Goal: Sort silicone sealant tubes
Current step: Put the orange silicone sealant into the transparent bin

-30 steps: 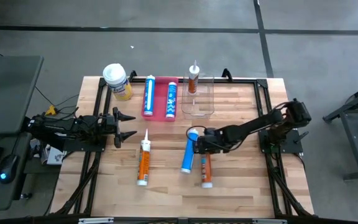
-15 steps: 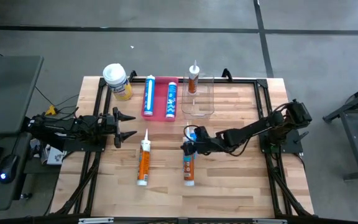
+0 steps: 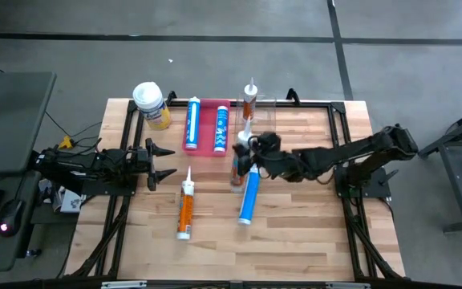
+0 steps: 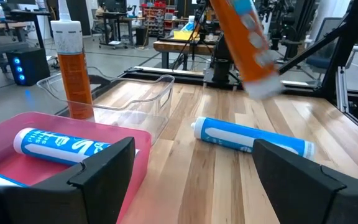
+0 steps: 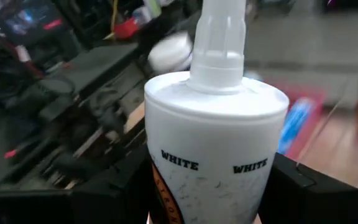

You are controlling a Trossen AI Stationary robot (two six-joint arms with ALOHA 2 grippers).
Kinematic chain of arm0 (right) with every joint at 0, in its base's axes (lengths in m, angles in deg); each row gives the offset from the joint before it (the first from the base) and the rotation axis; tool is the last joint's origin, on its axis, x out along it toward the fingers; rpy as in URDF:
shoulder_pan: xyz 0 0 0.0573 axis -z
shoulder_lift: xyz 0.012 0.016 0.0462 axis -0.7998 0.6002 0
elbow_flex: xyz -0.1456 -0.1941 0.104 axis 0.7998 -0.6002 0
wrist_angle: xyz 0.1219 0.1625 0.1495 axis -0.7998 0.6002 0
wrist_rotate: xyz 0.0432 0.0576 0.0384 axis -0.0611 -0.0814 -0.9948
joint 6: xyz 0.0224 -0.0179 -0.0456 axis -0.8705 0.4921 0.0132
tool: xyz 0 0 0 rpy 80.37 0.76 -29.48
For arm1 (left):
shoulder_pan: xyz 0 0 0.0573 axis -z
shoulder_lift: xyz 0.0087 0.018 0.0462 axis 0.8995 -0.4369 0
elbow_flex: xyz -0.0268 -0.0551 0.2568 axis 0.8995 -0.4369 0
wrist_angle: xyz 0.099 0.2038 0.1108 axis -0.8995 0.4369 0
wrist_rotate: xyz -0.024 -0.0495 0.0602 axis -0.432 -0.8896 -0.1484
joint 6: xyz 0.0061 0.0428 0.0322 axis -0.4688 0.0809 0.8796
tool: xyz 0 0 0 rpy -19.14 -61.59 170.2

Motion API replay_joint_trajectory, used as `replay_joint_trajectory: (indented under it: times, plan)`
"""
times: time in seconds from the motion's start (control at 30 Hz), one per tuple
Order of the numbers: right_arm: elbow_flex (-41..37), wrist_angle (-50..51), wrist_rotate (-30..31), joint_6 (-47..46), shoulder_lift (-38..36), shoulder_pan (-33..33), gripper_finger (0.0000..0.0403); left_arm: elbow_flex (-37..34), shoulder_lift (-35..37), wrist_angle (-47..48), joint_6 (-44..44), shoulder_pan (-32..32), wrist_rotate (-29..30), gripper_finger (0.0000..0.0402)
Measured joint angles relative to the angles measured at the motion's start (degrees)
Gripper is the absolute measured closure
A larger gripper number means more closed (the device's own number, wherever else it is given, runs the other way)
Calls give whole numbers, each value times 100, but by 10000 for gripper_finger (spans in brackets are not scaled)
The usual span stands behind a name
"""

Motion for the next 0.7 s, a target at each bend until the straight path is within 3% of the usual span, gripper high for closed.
replay_joint_trajectory:
  times: [0.27, 0.43, 0.57, 0.7]
  plan:
    - [1187, 1218, 898, 1778, -132, 148, 195, 0, 0, -2, 0, -1, 0, 82]
    - [1812, 1361, 1311, 3152, -86, 160, 195, 0, 0, 0, -2, -2, 0, 82]
    - [1793, 1337, 1580, 3608, -99, 266, 195, 0, 1, 0, -1, -1, 0, 82]
    - [1267, 1062, 1633, 3676, -288, 516, 195, 0, 0, -2, 0, -1, 0, 82]
